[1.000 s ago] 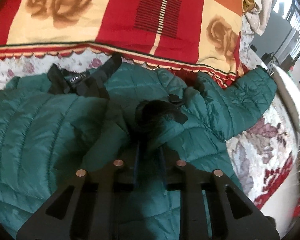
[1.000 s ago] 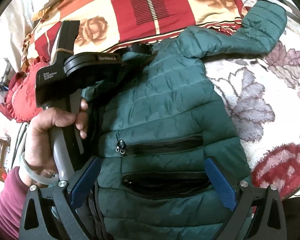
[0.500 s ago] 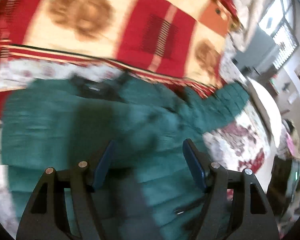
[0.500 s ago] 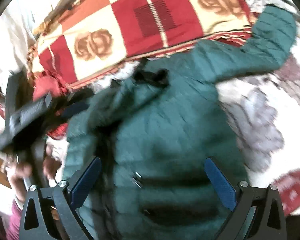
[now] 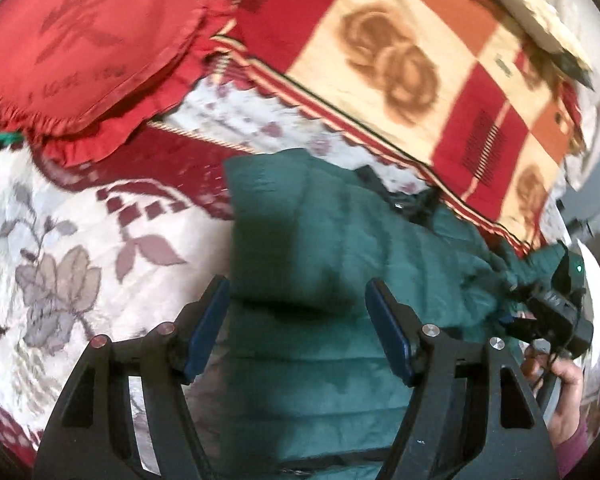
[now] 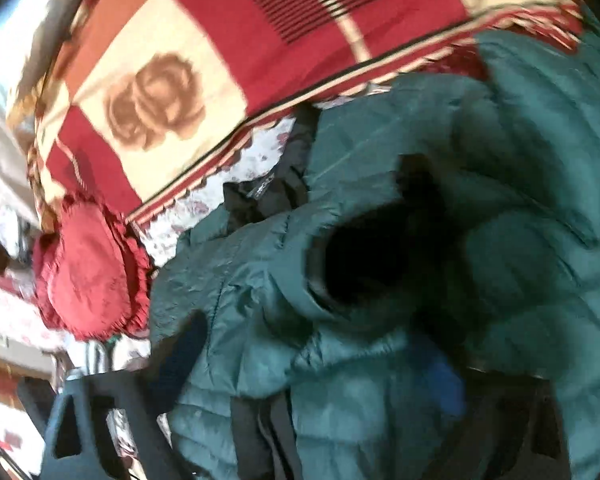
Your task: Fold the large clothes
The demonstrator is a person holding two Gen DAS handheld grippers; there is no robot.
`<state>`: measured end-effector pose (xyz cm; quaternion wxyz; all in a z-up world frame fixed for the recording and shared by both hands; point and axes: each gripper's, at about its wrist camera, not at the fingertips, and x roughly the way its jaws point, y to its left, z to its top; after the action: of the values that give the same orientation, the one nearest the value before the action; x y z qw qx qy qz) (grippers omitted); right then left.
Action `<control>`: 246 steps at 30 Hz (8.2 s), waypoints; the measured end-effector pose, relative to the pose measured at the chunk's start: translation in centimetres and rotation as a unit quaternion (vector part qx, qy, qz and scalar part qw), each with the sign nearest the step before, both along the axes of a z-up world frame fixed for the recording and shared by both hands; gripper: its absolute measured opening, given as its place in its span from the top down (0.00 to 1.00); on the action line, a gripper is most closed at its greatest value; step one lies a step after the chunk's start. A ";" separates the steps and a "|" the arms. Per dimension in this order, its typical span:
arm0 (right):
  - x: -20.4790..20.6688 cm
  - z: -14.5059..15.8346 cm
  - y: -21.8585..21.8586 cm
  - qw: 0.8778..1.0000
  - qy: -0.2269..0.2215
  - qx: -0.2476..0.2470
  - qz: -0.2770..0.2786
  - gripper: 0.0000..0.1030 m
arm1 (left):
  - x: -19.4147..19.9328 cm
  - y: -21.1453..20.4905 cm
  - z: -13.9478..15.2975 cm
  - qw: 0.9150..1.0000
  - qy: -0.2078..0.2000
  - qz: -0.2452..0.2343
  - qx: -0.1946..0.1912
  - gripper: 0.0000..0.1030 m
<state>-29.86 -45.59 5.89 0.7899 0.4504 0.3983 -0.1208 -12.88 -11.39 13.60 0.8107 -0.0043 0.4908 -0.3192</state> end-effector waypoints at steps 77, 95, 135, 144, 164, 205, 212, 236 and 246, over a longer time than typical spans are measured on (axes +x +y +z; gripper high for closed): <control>-7.5 3.5 5.0 0.963 0.061 -0.254 0.070 0.30 | -6.8 -6.8 -2.6 0.994 -0.088 -0.013 0.059 0.28; -12.4 3.8 2.7 0.966 0.061 -0.249 0.043 0.29 | -12.4 -10.0 -2.4 0.993 -0.092 -0.047 0.054 0.28; -18.2 6.8 -10.2 0.954 0.061 -0.275 -0.103 0.17 | -12.3 -11.8 -5.0 0.996 -0.049 -0.056 0.057 0.28; -23.5 9.2 -22.6 0.922 0.094 -0.294 -0.235 0.16 | -12.8 -11.8 -5.0 0.996 -0.037 -0.061 0.046 0.28; -23.7 7.5 -31.8 0.929 0.001 -0.206 -0.308 0.76 | -12.6 -10.7 -5.1 0.997 -0.024 -0.055 0.041 0.28; -13.2 13.0 -10.1 0.973 -0.076 -0.217 -0.025 0.89 | -13.4 -6.8 -3.1 0.999 -0.031 -0.041 0.008 0.28; -10.1 12.1 -7.2 0.976 -0.073 -0.206 0.010 0.89 | -12.8 -5.9 -3.3 0.999 -0.023 -0.033 0.001 0.28; 0.3 9.7 4.7 0.976 -0.099 -0.142 0.135 0.89 | -10.8 -3.2 -3.4 1.000 -0.006 -0.007 -0.023 0.28; 4.9 6.1 9.4 0.974 -0.085 -0.106 0.182 0.89 | -9.4 -1.8 -4.1 1.000 0.003 0.010 -0.028 0.28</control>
<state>-24.92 -36.23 11.98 0.8731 0.2925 0.3894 0.0218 -22.31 -13.16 9.55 0.8119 -0.0327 0.4839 -0.3250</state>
